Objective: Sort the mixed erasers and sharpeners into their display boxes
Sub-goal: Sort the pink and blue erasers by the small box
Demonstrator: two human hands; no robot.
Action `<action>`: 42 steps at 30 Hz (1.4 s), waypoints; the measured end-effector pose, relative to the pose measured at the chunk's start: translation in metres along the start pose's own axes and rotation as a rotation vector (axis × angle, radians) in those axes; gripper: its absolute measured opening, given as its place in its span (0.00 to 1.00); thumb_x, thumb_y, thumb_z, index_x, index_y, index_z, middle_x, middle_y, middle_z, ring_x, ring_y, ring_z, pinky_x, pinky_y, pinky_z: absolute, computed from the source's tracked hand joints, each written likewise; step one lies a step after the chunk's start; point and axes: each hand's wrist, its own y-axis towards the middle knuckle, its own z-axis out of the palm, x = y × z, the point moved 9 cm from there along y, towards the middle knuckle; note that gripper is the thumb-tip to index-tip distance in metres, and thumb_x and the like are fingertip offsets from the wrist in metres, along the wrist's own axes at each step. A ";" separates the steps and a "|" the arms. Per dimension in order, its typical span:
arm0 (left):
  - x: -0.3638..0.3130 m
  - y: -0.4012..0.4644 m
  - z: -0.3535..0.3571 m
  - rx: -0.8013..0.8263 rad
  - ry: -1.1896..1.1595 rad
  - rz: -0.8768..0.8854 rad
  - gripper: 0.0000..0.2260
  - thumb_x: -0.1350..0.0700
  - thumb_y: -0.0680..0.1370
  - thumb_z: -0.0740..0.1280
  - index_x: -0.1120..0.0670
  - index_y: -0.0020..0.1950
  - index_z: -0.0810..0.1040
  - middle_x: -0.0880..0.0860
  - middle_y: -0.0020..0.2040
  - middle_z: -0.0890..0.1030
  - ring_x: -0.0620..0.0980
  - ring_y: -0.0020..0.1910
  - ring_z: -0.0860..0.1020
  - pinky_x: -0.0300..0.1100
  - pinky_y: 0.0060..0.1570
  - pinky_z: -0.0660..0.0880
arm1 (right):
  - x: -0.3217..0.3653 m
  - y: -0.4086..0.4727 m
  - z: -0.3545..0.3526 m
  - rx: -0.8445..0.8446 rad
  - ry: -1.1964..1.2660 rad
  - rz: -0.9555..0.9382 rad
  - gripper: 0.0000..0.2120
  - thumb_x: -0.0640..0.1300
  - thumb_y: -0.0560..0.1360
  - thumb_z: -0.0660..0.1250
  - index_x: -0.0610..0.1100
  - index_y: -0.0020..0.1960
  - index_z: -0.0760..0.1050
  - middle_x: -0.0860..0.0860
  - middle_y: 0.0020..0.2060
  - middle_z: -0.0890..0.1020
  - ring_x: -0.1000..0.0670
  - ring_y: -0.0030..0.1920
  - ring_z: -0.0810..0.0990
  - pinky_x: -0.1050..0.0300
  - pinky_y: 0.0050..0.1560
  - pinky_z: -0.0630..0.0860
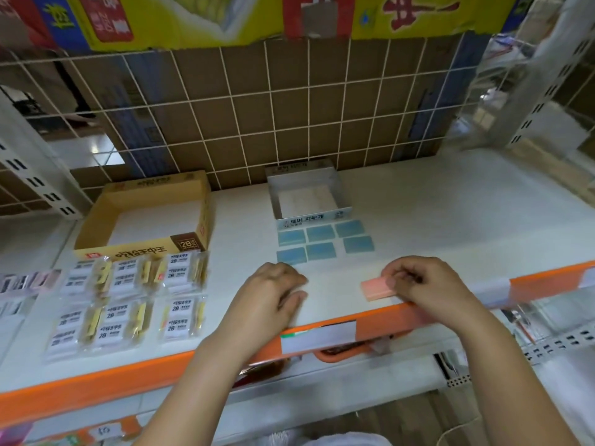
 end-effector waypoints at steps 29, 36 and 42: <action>0.131 -0.214 -0.179 -0.394 0.335 -0.436 0.18 0.51 0.73 0.58 0.59 0.52 0.80 0.56 0.47 0.79 0.58 0.46 0.78 0.46 0.47 0.69 | 0.272 -0.044 0.267 0.339 -0.456 -0.811 0.19 0.42 0.71 0.59 0.40 0.59 0.77 0.44 0.56 0.78 0.41 0.59 0.73 0.55 0.60 0.66; 0.209 -0.348 -0.242 -0.464 0.388 -0.632 0.21 0.49 0.73 0.57 0.60 0.58 0.78 0.61 0.55 0.78 0.60 0.53 0.78 0.52 0.53 0.75 | 0.359 -0.103 0.403 0.442 -0.445 -0.913 0.26 0.47 0.70 0.54 0.42 0.66 0.71 0.43 0.67 0.71 0.44 0.68 0.68 0.53 0.68 0.62; 0.267 -0.431 -0.296 -0.487 0.463 -0.752 0.24 0.47 0.73 0.56 0.60 0.63 0.74 0.63 0.61 0.75 0.62 0.59 0.74 0.58 0.56 0.73 | 0.423 -0.140 0.491 0.488 -0.440 -1.010 0.23 0.46 0.77 0.58 0.45 0.72 0.63 0.46 0.73 0.61 0.47 0.72 0.59 0.61 0.70 0.53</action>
